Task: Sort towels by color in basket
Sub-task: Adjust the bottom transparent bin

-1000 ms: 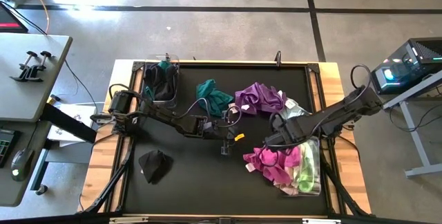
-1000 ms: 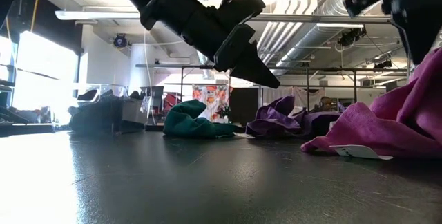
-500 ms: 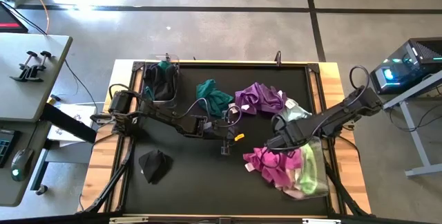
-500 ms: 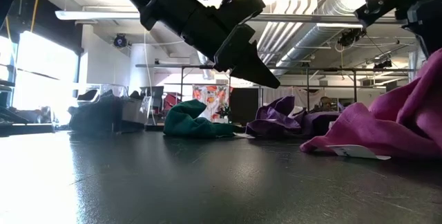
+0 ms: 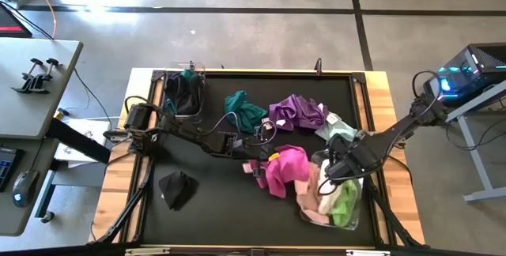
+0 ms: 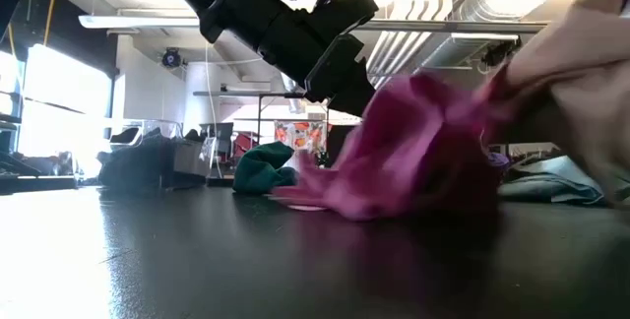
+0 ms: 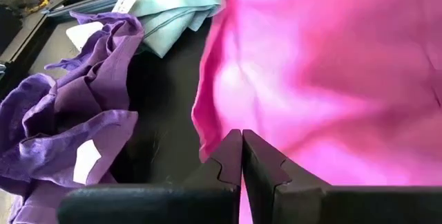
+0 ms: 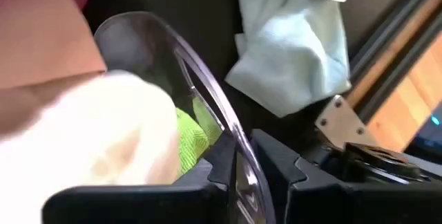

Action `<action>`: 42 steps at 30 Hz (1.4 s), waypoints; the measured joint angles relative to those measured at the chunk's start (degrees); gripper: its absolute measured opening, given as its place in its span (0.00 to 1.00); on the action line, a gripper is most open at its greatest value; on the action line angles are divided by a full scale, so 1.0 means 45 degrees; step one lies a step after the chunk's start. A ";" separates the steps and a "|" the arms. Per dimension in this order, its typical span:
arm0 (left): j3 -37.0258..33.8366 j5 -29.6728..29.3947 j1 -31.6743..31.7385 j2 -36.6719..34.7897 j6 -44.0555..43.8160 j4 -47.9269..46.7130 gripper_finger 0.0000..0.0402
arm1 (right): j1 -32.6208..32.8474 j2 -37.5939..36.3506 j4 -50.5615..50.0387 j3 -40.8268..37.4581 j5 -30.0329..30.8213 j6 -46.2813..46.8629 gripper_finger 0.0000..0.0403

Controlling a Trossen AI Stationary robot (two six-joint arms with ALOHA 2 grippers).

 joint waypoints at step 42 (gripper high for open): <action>0.0005 -0.0074 -0.1206 -0.1642 0.2042 -0.2786 0.00 | 0.3613 -0.0676 0.4962 -0.4846 0.1683 0.1272 0.22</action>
